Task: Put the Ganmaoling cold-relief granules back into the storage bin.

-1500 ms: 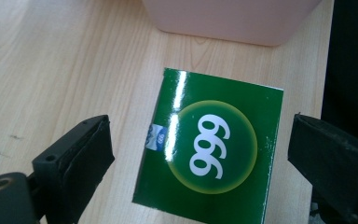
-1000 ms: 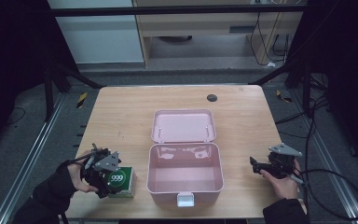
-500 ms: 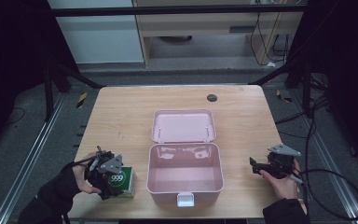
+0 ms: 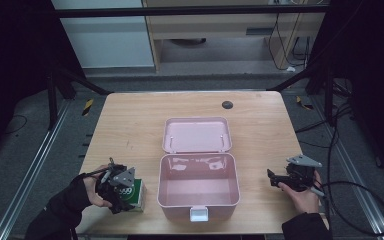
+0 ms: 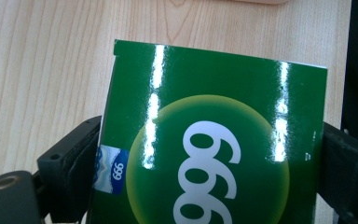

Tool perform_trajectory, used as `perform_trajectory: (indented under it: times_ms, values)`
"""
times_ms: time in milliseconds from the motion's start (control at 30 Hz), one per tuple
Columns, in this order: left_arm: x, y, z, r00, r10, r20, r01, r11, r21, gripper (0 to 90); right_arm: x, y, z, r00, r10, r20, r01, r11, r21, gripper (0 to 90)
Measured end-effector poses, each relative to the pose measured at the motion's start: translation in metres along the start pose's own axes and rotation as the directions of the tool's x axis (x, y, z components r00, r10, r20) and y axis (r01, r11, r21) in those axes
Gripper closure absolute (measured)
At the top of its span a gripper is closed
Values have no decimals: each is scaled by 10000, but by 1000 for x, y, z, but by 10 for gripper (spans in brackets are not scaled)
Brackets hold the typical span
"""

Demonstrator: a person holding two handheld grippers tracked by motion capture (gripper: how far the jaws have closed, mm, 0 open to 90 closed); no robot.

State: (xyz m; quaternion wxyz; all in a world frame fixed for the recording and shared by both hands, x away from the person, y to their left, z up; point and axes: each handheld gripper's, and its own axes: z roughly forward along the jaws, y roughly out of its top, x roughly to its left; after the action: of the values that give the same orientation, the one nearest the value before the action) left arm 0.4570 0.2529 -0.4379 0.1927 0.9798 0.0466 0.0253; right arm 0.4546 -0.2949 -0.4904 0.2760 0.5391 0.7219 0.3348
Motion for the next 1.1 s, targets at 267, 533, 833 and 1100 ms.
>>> perform_trajectory:
  times_ms: [267,533,833,1100]
  values:
    - [1,-1,1,9998,153,91,-153,9999,-8,96,0,0,0,10000,-1,-2,1,10000,3,11]
    - [2,-1,-1,9994,233,251,-233,9997,-28,133,0,0,1,10000,-32,-27,32,10000,35,11]
    - [-1,2,-7,9991,82,407,-75,9998,-174,144,0,0,0,10000,5,-72,-5,10000,34,11]
    - [-3,10,-28,9999,36,150,-29,9991,-434,145,0,0,0,10000,-4,-98,5,10000,33,11]
